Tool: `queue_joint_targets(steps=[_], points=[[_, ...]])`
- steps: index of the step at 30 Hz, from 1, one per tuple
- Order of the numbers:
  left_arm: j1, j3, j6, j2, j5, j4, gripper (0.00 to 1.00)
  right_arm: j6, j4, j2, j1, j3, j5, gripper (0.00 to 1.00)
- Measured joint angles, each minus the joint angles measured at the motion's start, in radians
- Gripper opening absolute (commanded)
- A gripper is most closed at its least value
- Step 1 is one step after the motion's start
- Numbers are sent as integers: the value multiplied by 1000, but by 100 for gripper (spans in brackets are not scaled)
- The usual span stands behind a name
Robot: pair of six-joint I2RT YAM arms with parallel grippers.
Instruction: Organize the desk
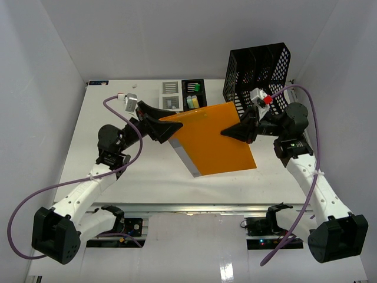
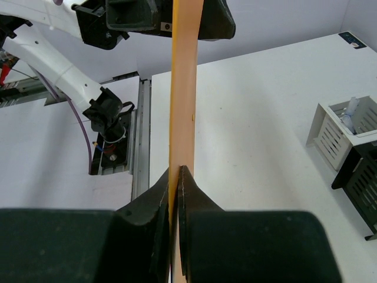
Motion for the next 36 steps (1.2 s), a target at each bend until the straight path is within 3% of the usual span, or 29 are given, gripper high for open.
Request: queue_joint_targets(steps=[6,13,21,30,36], points=[[2,0,35,-14,-16,-56,96,-126,-137,0,0,25,63,8],[10,14,185,-174,-159,-278,98,-239,-276,5,-28,93,146,8],[13,14,345,-461,-312,-461,98,-294,-293,61,-134,257,249,8],[13,-177,380,-557,-325,-613,98,-351,-323,89,-182,307,431,8],[13,-183,442,-641,-342,-766,98,-372,-323,123,-204,385,587,8]])
